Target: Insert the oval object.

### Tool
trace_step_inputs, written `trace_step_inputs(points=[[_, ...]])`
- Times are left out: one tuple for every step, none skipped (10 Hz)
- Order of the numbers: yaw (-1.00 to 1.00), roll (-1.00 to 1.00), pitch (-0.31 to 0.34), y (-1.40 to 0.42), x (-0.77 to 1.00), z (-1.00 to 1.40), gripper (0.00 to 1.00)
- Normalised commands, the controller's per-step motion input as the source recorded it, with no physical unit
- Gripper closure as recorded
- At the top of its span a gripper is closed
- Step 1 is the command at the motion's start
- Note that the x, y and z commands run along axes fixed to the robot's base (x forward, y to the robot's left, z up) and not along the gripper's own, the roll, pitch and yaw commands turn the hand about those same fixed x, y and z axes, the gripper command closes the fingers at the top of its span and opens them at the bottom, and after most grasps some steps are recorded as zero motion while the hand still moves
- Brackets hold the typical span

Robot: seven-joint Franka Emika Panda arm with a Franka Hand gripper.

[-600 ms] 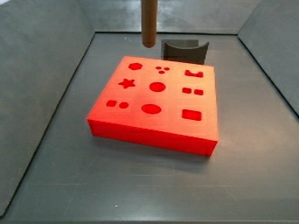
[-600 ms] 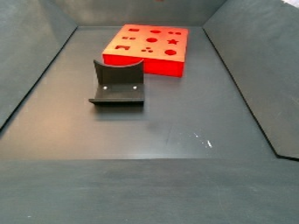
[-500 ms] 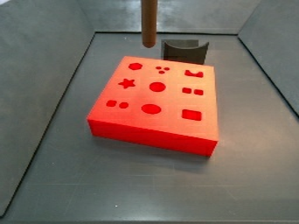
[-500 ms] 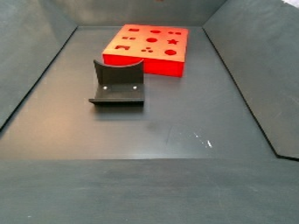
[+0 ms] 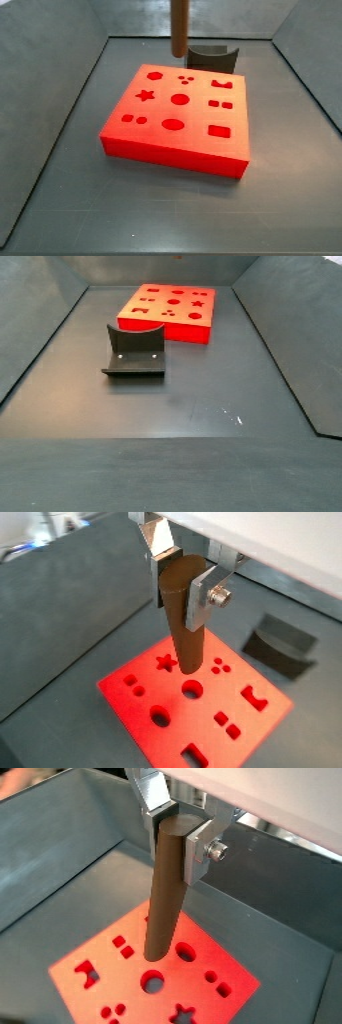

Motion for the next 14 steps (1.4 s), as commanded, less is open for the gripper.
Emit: trace_step_inputs(points=[[-0.76,-0.03,0.000,0.00,0.34,0.00,1.00],[-0.77,-0.02,0.000,0.00,0.34,0.00,1.00],[-0.81,0.00,0.000,-0.01,0.26,0.00,1.00],[-0.85,0.00,0.000,-0.01,0.20,0.00,1.00],[-0.86,0.00,0.000,-0.02,0.19,0.00,1.00],[-0.88,0.00,0.000,-0.04,0.15,0.00,1.00],[-0.93,0.00,0.000,-0.03,0.09,0.00,1.00],[-0.93,0.10,0.026,-0.01,0.00,0.03,1.00],[-0.91,0.16,0.047,0.00,-0.01,0.04,1.00],[-0.89,0.19,0.067,0.00,-0.05,0.06,1.00],[-0.80,0.28,0.110,0.00,-0.11,0.09,1.00],[-0.68,0.37,0.170,0.00,-0.15,0.09,1.00],[-0.41,0.47,0.290,0.00,-0.05,0.08,1.00],[-0.34,0.48,0.323,0.00,-0.01,0.14,1.00]])
